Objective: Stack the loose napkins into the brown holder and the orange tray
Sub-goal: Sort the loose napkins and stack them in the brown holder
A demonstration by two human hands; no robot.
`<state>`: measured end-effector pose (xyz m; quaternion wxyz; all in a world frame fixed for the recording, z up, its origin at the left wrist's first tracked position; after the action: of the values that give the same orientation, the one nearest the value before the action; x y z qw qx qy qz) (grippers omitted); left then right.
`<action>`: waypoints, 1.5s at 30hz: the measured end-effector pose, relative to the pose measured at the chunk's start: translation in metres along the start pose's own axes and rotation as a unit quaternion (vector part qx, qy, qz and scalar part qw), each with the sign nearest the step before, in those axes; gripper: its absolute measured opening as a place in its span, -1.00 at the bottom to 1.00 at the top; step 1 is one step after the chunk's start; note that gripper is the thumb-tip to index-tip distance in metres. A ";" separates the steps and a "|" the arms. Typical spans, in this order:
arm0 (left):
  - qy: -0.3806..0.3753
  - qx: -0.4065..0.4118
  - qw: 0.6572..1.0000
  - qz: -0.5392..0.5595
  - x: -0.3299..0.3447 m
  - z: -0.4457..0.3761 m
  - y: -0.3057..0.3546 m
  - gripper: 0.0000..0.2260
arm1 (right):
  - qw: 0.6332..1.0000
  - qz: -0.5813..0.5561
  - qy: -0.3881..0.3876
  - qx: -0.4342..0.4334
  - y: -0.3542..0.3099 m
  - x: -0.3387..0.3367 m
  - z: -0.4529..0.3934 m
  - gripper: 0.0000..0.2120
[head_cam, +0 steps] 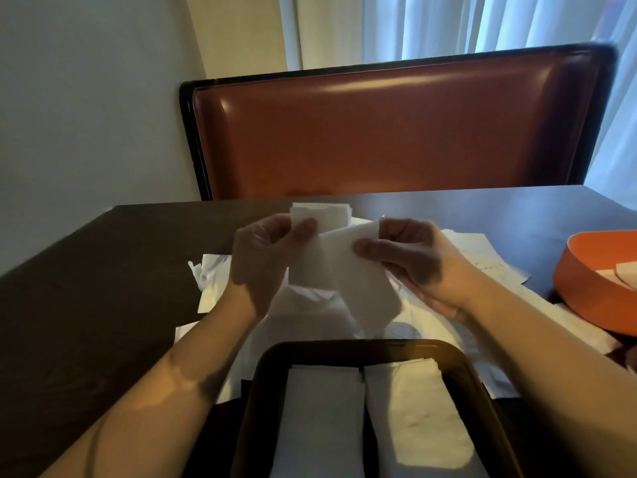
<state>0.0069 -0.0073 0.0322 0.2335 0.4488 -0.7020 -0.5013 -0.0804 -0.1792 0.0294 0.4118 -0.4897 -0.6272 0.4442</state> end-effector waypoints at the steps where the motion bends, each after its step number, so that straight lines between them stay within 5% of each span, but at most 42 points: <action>1: -0.012 0.005 1.000 -0.016 0.003 0.001 0.001 -0.91 | 1.000 0.008 0.024 -0.016 0.001 0.000 -0.002 -0.85; 13: -0.048 -0.013 0.999 -0.008 0.017 0.003 -0.004 -0.78 | 0.957 0.236 0.168 -0.009 0.015 -0.005 -0.011 -0.84; 23: -0.104 -0.034 0.994 0.017 0.024 0.007 -0.001 -0.65 | 0.972 0.161 0.164 -0.053 0.015 -0.002 -0.010 -0.80; 28: -0.108 0.024 0.994 -0.011 0.021 0.008 -0.001 -0.81 | 0.980 0.130 0.149 -0.033 0.017 -0.001 -0.009 -0.65; 31: -0.116 0.008 0.993 -0.007 0.022 0.008 -0.001 -0.76 | 0.983 0.107 0.136 -0.068 0.012 0.002 -0.008 -0.74; 38: -0.238 -0.167 0.948 0.127 0.039 0.019 -0.003 -0.74 | 0.989 0.072 0.101 -0.080 0.012 0.003 -0.010 -0.65; 45: -0.136 -0.117 0.895 0.409 0.026 0.008 0.000 -0.63 | 0.935 0.268 0.231 -0.035 0.028 -0.032 -0.008 -0.62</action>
<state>-0.0121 -0.0257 0.0259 0.3709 0.0186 -0.7849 -0.4960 -0.0601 -0.2058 0.0024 0.3934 -0.7428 -0.3750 0.3909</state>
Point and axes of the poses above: each hand's wrist, its own z-axis away from the middle knuckle, its own x-axis out of the palm, y = z × x, the point moved 4 cm from there along -z, towards the middle knuckle, and after that the axes turned 13 degrees about -y, right-handed, at the moved point
